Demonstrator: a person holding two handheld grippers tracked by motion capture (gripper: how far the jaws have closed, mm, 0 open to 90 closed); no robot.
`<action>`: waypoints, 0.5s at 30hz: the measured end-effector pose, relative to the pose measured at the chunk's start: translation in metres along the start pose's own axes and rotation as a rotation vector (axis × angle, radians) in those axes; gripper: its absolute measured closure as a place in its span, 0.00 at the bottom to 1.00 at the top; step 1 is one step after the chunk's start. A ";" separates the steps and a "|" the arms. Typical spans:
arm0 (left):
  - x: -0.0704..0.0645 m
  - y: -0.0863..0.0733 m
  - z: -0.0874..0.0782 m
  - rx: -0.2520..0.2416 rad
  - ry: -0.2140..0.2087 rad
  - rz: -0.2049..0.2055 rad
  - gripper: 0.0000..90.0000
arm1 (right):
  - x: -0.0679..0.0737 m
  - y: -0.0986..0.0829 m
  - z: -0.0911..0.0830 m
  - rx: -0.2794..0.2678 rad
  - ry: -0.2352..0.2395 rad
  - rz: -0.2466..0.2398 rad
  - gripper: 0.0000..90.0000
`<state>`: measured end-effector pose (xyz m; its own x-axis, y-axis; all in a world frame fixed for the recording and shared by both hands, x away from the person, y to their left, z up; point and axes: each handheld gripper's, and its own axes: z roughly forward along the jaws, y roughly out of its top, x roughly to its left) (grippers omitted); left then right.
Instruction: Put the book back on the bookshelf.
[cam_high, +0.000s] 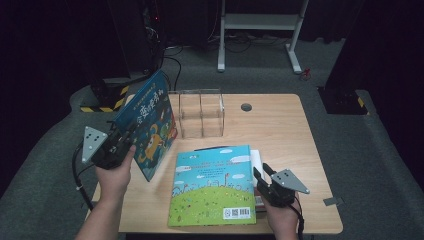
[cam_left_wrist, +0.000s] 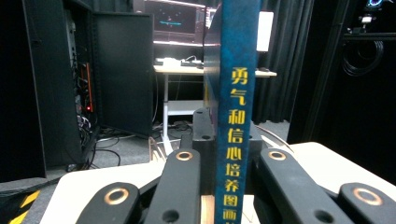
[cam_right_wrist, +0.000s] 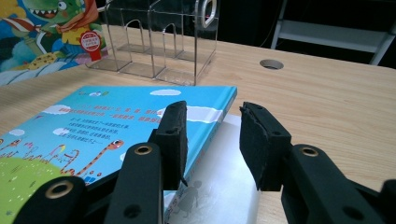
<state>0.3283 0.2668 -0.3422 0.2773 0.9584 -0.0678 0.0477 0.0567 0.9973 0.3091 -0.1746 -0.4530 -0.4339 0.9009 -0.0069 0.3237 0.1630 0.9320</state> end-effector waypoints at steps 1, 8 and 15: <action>0.000 0.000 0.001 0.000 0.001 0.002 0.92 | 0.000 0.000 0.000 0.000 0.000 0.002 0.68; 0.000 0.002 0.012 -0.005 0.018 0.008 0.92 | -0.001 0.000 0.000 0.002 0.001 0.003 0.69; 0.000 0.002 0.022 -0.007 0.027 0.013 0.92 | -0.002 -0.001 0.001 0.002 0.002 0.005 0.69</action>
<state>0.3497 0.2605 -0.3404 0.2515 0.9664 -0.0538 0.0374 0.0459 0.9982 0.3103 -0.1761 -0.4541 -0.4338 0.9010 -0.0015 0.3274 0.1592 0.9314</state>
